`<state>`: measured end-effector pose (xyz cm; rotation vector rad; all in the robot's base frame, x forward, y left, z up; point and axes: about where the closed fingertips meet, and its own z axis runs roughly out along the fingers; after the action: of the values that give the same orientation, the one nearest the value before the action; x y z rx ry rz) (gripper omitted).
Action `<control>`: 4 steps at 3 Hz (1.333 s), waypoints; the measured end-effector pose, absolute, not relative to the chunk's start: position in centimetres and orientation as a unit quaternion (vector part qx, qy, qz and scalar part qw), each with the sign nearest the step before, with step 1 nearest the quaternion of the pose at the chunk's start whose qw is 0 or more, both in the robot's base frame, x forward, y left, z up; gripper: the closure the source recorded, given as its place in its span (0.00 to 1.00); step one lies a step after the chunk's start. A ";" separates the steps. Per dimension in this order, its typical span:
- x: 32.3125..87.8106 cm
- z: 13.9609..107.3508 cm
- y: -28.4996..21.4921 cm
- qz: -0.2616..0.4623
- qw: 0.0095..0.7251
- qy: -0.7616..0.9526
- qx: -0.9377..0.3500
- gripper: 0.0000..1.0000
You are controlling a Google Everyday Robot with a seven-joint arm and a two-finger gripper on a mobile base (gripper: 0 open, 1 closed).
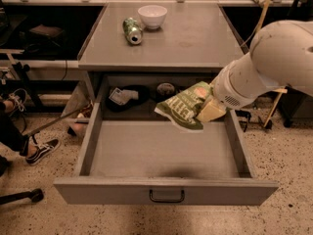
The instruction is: Pick green jalapeno chip bag from top drawer and place on counter
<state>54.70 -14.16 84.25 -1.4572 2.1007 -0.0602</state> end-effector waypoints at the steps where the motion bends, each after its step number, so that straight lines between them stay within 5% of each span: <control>1: 58.3 87.4 -14.8 -0.057 0.318 0.778 -0.539 1.00; 4: 74.8 100.9 -17.8 -0.141 0.437 0.753 -0.471 1.00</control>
Offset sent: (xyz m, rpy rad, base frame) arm 0.1694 -0.0065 0.1963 -0.0260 -0.4809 -0.0417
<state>74.76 -17.75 100.85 -1.1712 1.8727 -0.3516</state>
